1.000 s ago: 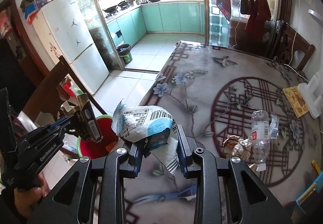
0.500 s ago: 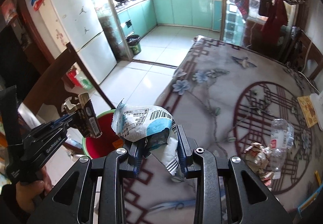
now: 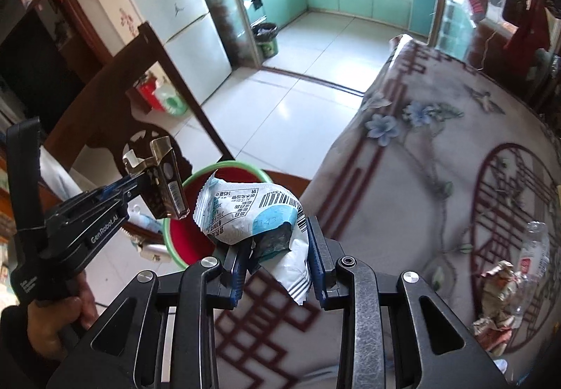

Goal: Collect trash
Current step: 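Carry the wrapper and brown box over the red bucket with both tools, then open both tools to drop the wrapper and box into the bucket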

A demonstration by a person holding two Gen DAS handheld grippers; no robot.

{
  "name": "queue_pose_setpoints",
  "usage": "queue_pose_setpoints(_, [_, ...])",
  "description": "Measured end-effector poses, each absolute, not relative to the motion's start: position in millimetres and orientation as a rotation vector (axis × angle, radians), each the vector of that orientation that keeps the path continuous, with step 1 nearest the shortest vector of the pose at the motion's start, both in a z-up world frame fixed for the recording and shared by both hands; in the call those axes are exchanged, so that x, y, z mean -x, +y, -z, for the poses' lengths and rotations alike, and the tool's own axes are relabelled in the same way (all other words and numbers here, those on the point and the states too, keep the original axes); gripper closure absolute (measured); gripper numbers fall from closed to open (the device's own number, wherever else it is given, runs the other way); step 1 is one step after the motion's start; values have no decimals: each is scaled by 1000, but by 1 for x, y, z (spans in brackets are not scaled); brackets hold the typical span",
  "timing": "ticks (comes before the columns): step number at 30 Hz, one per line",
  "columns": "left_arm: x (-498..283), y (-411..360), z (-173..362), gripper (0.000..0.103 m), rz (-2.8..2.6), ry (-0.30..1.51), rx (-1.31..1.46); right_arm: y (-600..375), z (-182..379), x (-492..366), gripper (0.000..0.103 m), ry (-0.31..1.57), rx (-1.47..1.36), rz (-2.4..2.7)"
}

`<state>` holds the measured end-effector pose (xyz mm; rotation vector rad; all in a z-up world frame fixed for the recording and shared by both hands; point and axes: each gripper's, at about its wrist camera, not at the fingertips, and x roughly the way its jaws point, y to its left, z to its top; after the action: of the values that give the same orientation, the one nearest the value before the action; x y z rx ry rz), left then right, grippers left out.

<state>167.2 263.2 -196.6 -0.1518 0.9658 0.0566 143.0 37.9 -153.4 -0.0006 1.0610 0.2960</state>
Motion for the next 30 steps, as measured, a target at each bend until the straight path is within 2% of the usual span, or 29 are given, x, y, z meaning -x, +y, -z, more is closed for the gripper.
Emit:
queue_pose_setpoints(16, [-179,308,228,96,-135,1018,204,89,183,-171,71,1137,80,-370])
queue_pose_setpoints(17, [-179,311,229,95,-137,1016,215,92,184,-172,68,1135,85,-377])
queue_pose_setpoints(18, [-179,314,229,94,-140,1017,232,95,184,-173,55,1133,87,-391])
queue_pose_setpoints(19, [-179,316,230,82,-147,1021,249,98,184,-173,42,1130,87,-404])
queue_pose_setpoints(20, [-179,318,230,57,-154,1026,258,100,183,-174,17,1125,88,-408])
queue_pose_setpoints(21, [-180,320,230,48,-167,1029,267,100,181,-173,12,1105,86,-400])
queue_pose_setpoints(22, [-178,321,228,38,-176,1018,269,100,178,-171,12,1087,84,-398])
queue_pose_setpoints(30, [-173,308,216,38,-152,988,265,81,169,-163,12,1075,68,-362])
